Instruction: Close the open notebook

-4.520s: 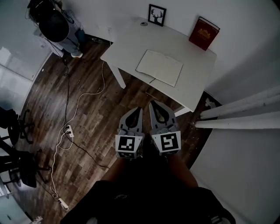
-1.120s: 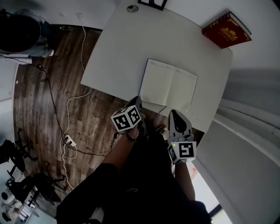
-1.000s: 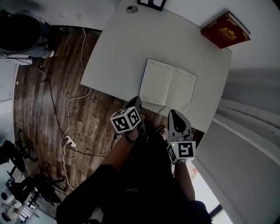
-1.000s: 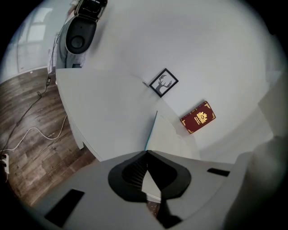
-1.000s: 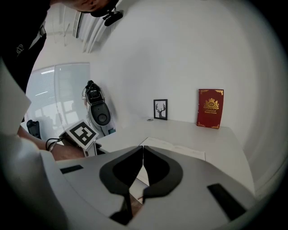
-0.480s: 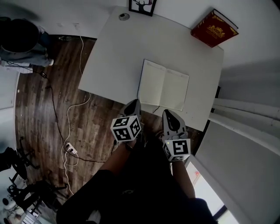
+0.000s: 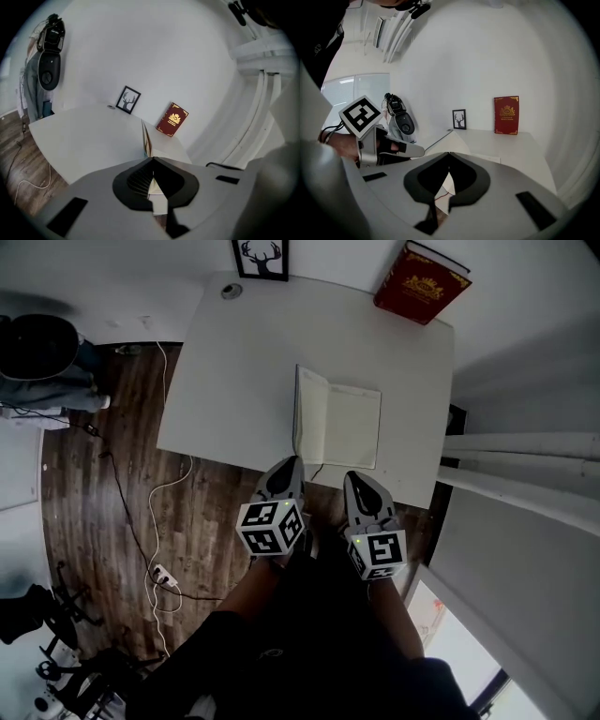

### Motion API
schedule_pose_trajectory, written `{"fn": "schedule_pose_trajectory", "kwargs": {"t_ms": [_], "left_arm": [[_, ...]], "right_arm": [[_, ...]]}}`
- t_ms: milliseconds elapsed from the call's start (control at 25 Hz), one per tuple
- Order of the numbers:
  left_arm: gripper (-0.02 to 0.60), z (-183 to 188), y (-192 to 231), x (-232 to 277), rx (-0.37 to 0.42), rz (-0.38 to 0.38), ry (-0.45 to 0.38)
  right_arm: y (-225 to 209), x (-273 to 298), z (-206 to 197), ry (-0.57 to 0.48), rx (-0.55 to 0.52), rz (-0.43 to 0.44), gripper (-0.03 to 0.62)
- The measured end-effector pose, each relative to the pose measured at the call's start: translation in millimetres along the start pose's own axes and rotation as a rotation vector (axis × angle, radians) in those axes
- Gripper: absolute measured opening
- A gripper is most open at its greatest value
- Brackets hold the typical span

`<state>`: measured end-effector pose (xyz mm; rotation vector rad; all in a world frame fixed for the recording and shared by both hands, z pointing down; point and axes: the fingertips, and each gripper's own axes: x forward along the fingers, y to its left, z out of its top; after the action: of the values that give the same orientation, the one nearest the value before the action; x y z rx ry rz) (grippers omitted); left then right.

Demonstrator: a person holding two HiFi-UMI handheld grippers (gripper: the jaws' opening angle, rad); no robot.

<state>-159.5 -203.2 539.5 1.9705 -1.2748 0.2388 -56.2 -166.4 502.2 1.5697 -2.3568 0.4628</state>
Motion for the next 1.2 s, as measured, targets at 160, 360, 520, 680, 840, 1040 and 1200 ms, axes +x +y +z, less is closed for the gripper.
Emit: {"fn": "schedule_pose_trajectory", "kwargs": {"t_ms": [160,360,520,680,840,1040,1200], "left_arm": [[0.003,-3,-29,5,0.025,-0.050,0.012],[0.003,-11,-58,14,0.057,-0.100,0.046],[0.003,-21,-78,24,0.083,-0.128,0.077],[0.003,-34,-96,36,0.118,-0.163,0.121],[0.003,-52,-113,53,0.164,-0.196,0.175],[0.003,-85,-128,79,0.228,-0.231,0.265],[0.003,-108,-134,97,0.272,-0.230,0.326]], "right_arm": [[-19,-11,-3,-0.008,0.013,-0.031,0.021],[-39,-28,-8,-0.008,0.032,-0.079,0.021],[-57,-44,-12,-0.010,0.050,-0.116,0.021],[-73,-57,-16,-0.016,0.069,-0.162,0.021],[-88,-73,-21,-0.019,0.085,-0.208,0.021],[-108,-93,-32,-0.018,0.122,-0.276,0.021],[-123,-107,-42,-0.011,0.162,-0.322,0.021]]}}
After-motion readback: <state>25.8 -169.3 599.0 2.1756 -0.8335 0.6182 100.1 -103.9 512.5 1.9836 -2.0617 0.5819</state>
